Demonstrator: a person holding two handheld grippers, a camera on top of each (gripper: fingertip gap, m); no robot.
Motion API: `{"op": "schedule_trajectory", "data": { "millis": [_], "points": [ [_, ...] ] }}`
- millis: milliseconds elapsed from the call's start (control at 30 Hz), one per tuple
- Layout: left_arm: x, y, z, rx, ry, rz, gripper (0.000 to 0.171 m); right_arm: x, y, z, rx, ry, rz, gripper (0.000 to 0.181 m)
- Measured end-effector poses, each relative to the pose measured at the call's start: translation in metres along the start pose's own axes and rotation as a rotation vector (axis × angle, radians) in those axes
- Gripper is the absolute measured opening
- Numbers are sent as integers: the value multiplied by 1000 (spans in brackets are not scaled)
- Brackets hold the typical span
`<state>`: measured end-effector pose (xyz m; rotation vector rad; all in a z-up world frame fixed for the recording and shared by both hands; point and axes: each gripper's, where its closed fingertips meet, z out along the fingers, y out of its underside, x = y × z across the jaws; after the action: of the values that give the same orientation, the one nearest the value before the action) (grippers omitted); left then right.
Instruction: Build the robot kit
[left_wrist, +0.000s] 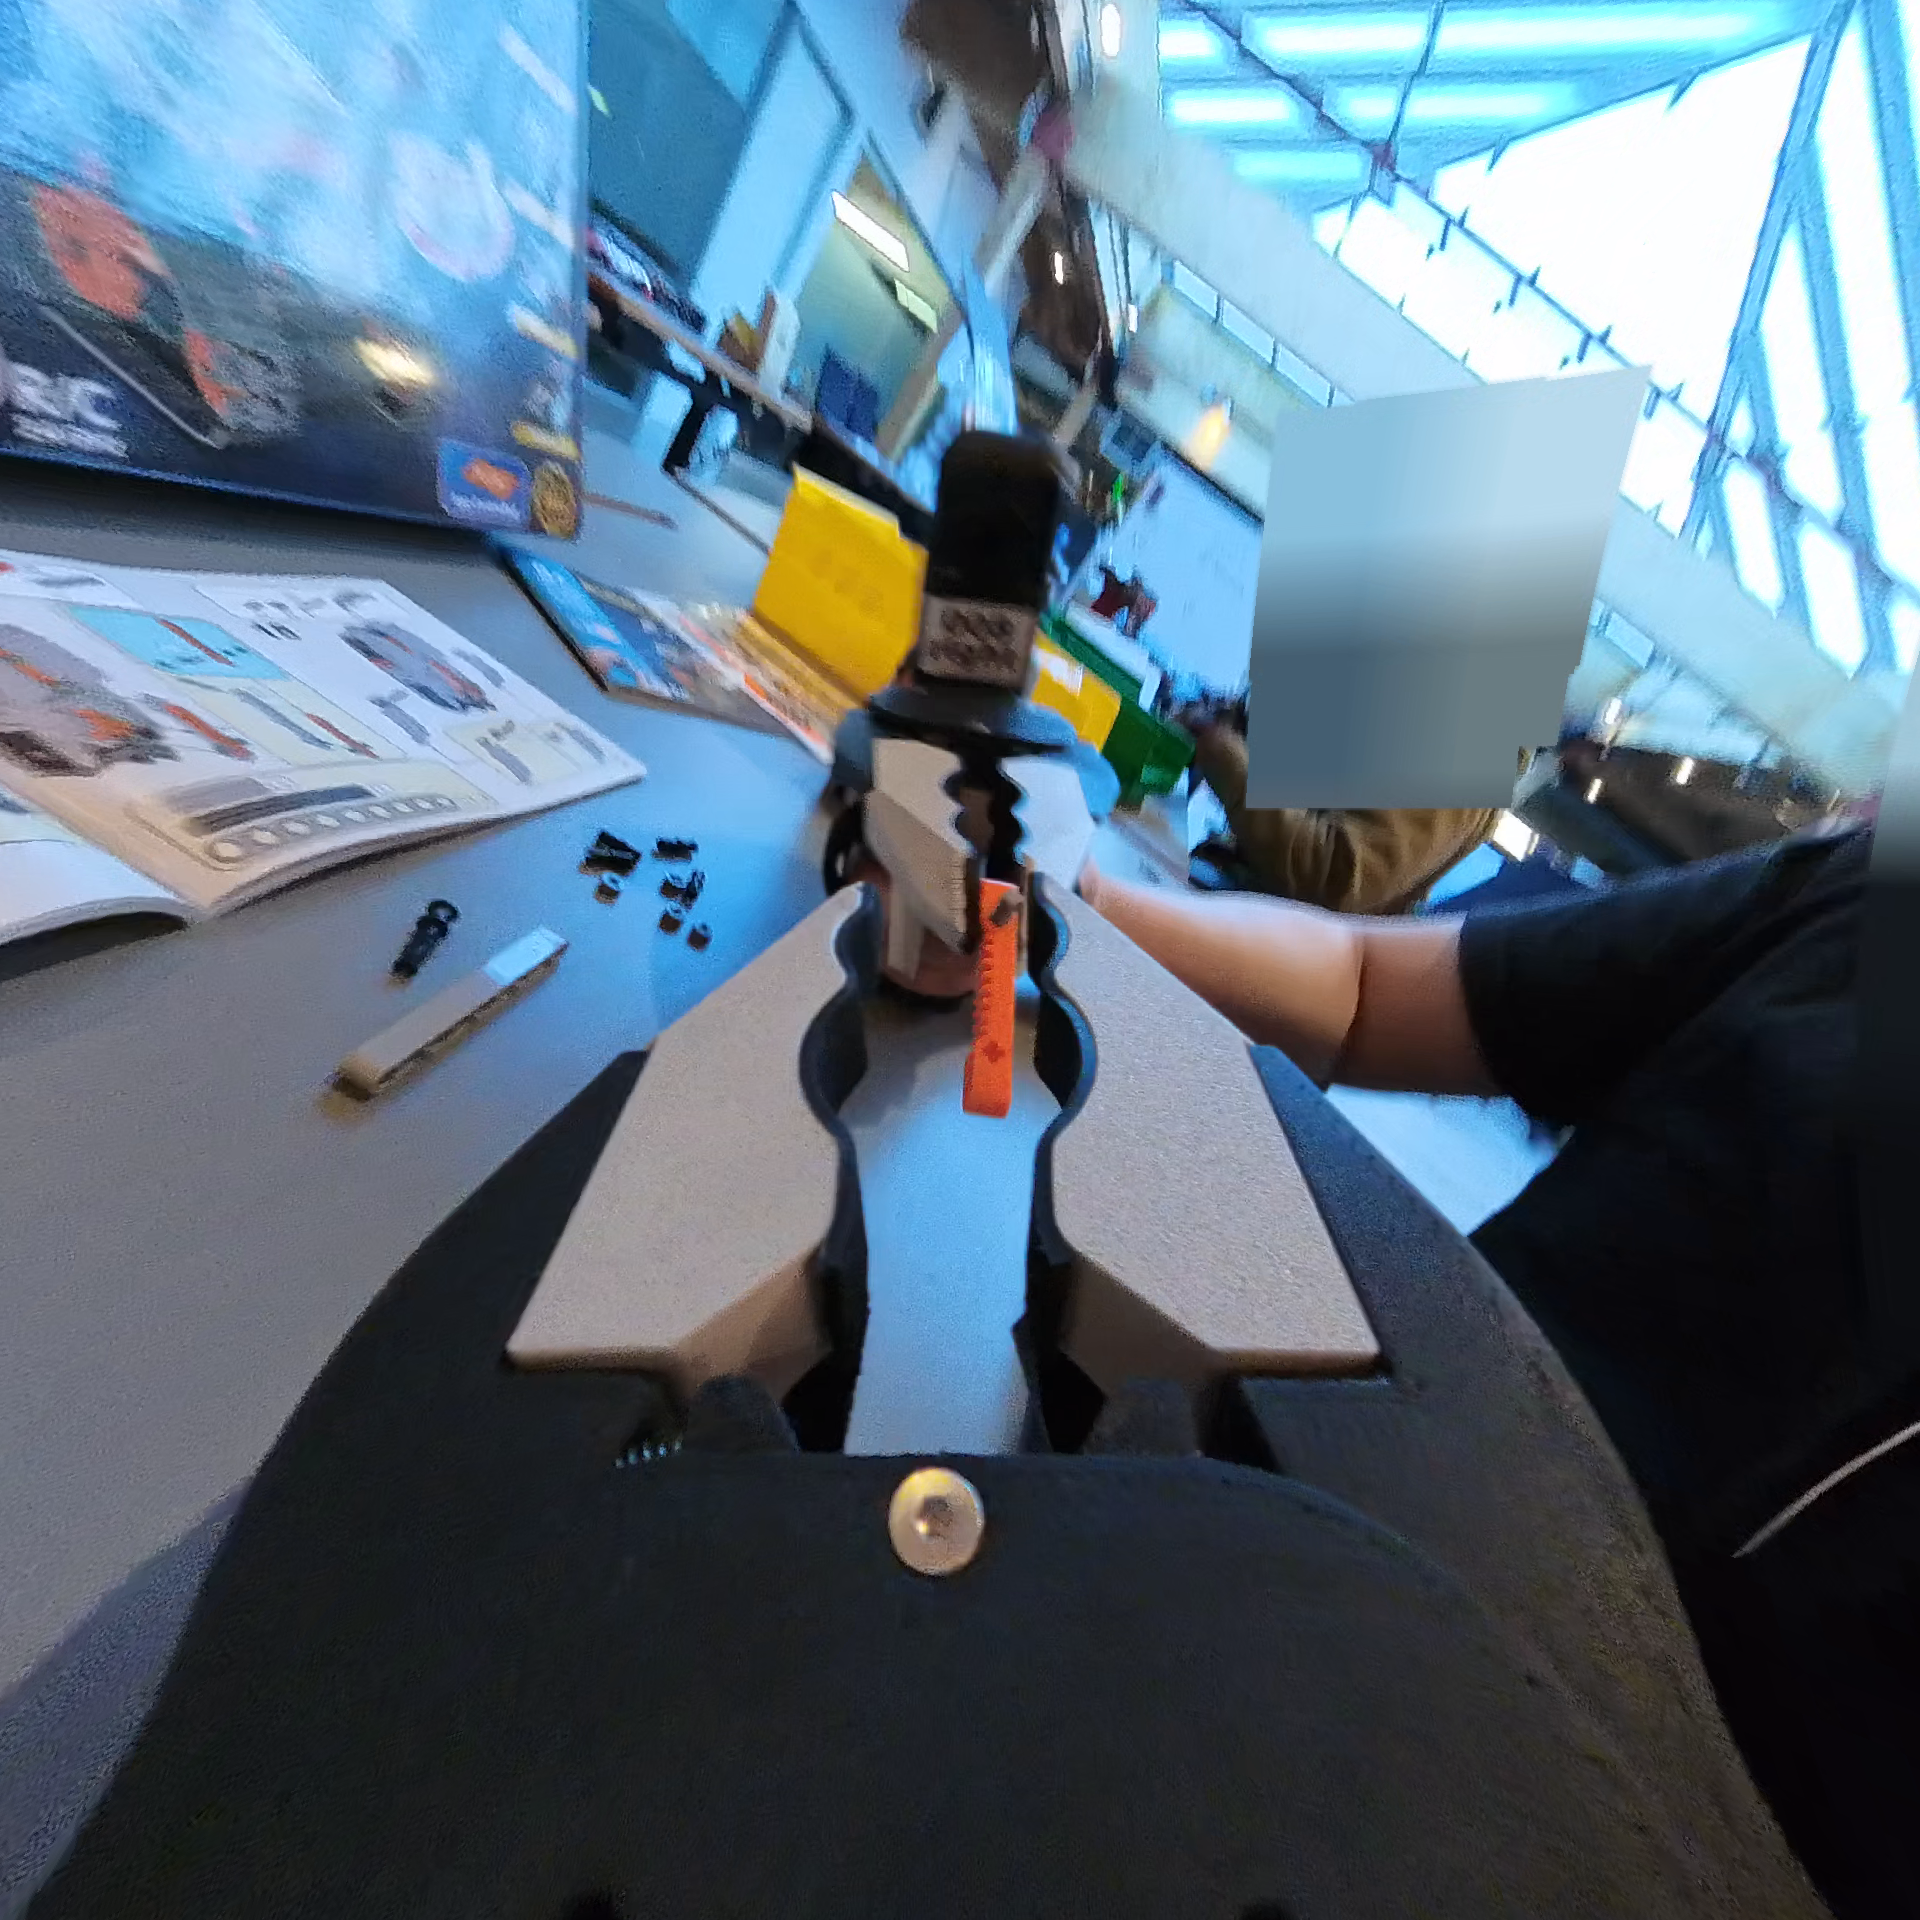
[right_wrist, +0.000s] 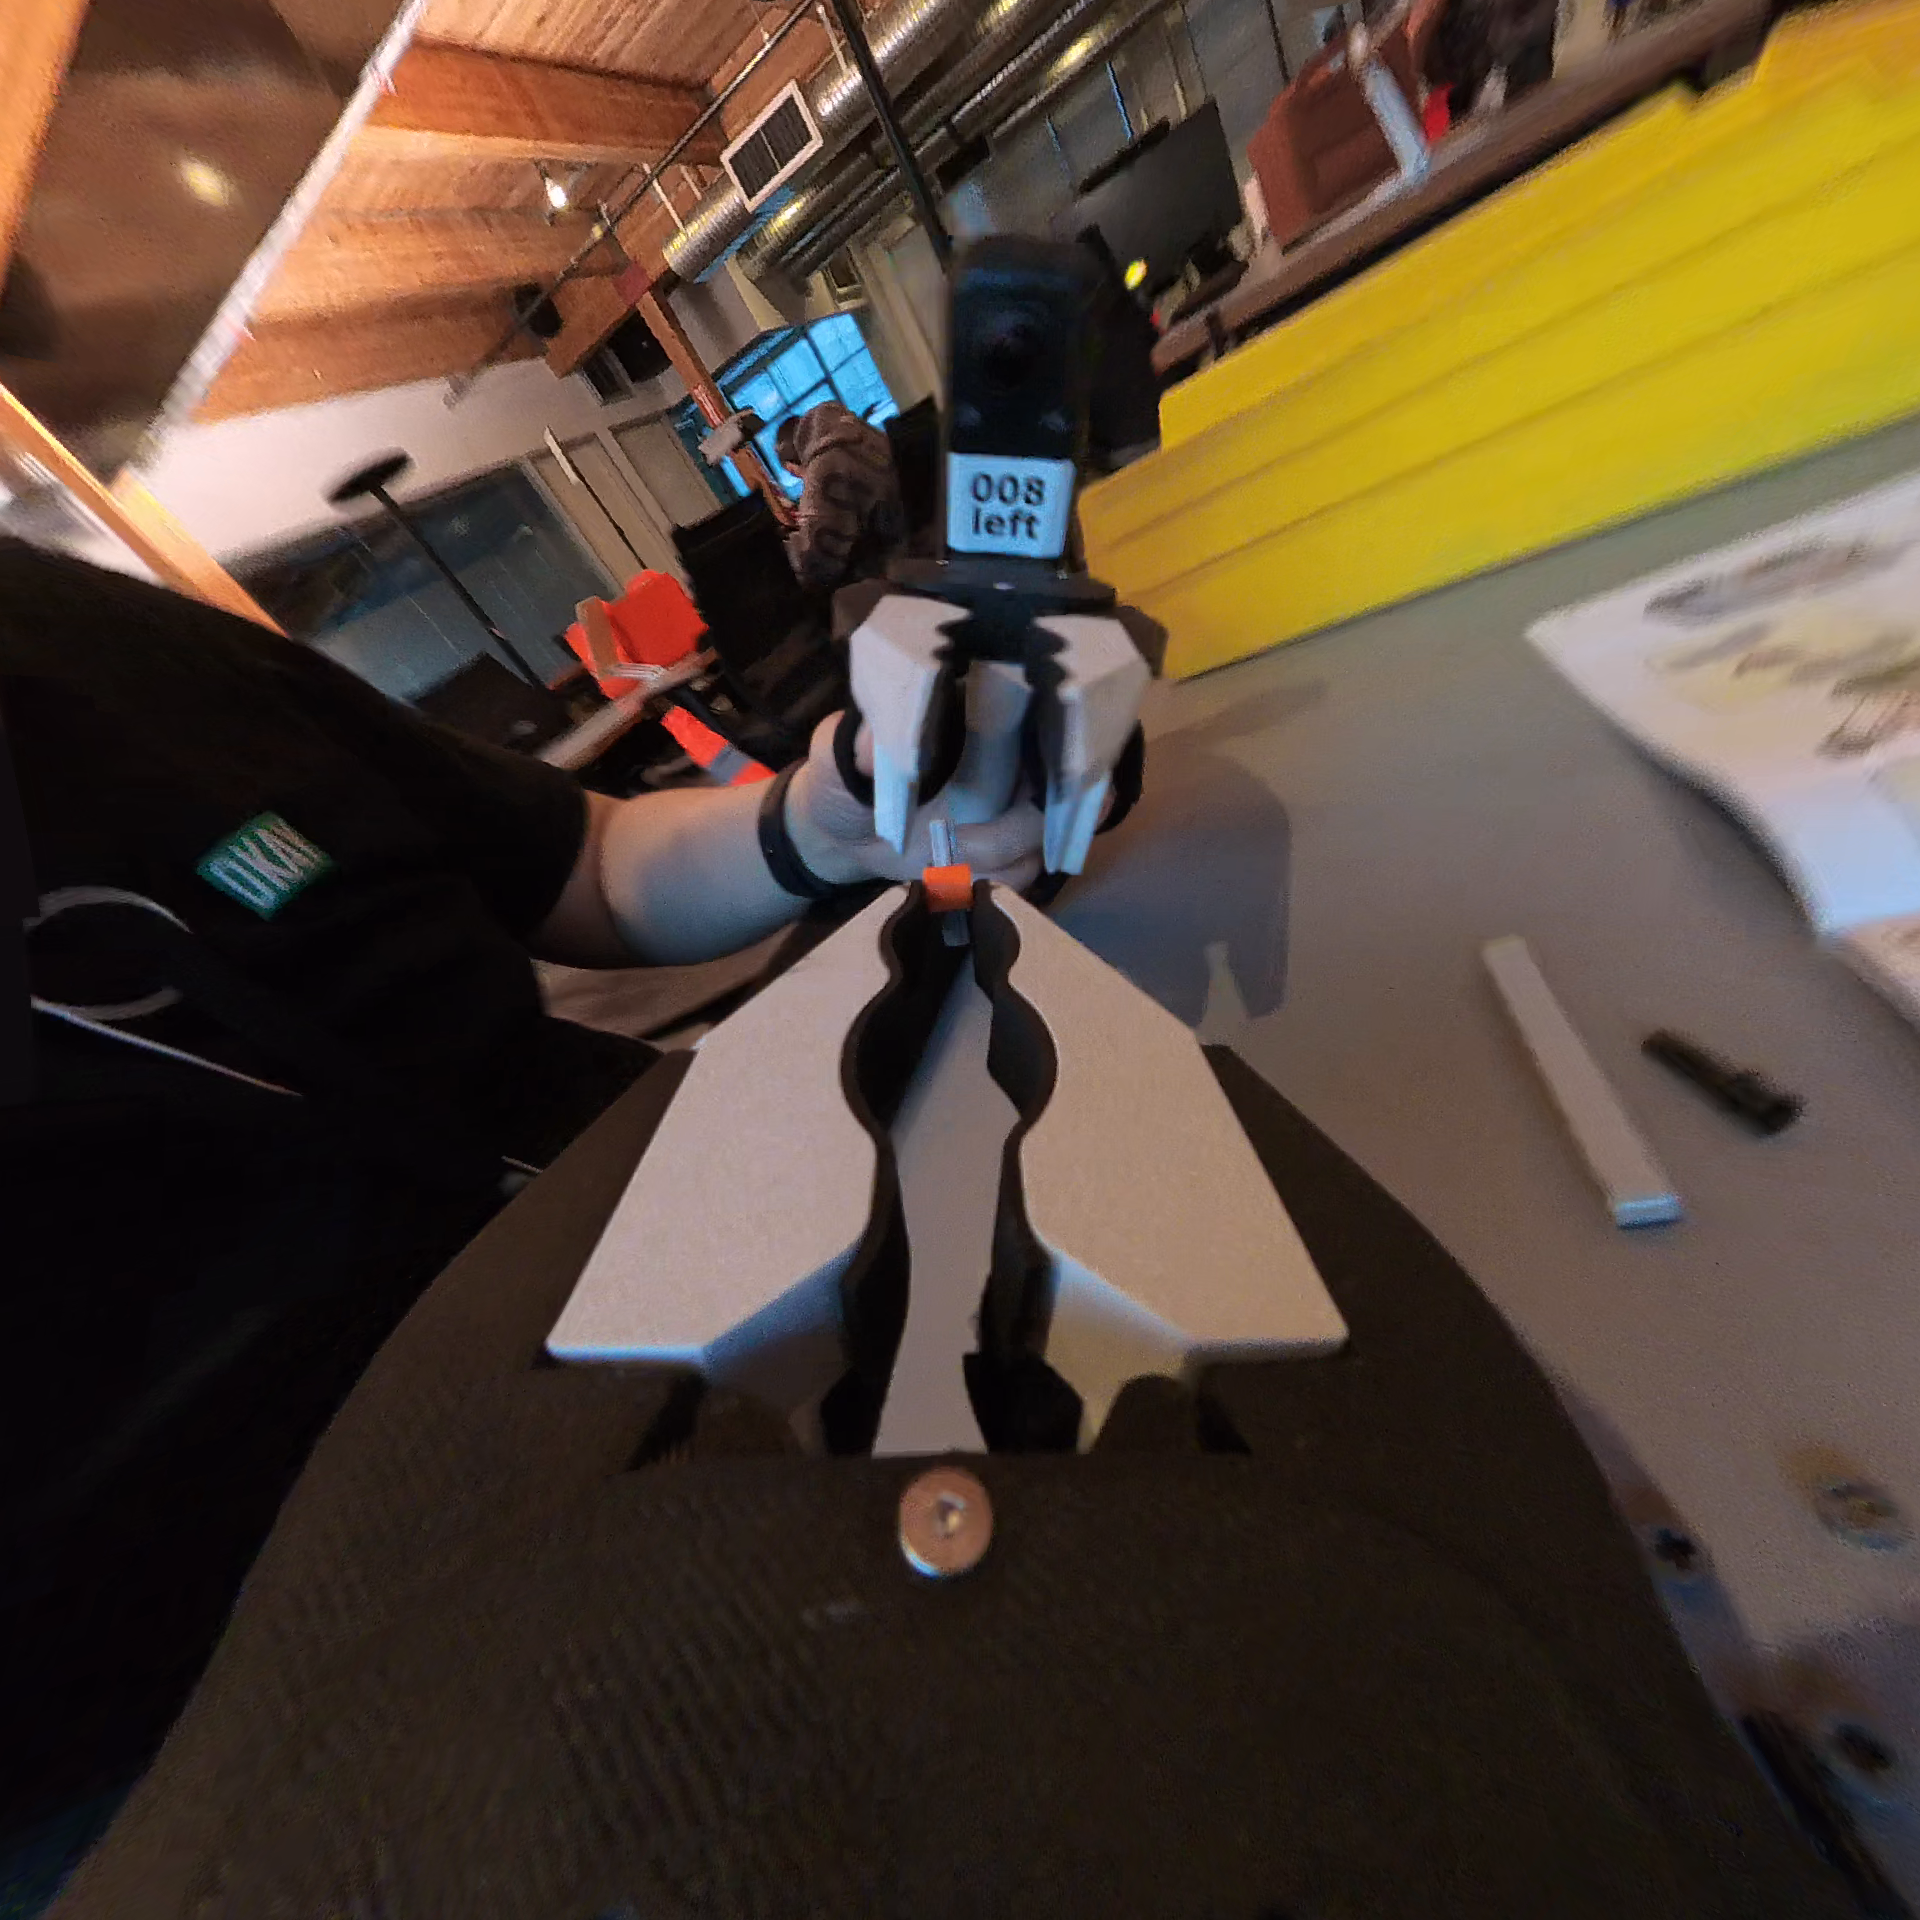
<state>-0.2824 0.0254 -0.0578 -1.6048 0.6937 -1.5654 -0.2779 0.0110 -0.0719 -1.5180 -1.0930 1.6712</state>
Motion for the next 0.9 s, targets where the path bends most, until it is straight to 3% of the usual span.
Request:
{"op": "schedule_trajectory", "data": {
  "millis": [167,433,767,900],
  "points": [
    [-3,-30,-28,219,62,-170,23,-13,-23,-13,-27,295,-638,5],
    [7,-20,-14,167,187,-348,30,-25,-37,-9,-108,655,-1304,5],
    [12,-11,5,128,237,-472,28,-20,-27,4,-265,775,-1686,5],
    [10,-7,9,109,207,-457,13,-16,-20,8,-322,782,-1760,5]
  ]
}}
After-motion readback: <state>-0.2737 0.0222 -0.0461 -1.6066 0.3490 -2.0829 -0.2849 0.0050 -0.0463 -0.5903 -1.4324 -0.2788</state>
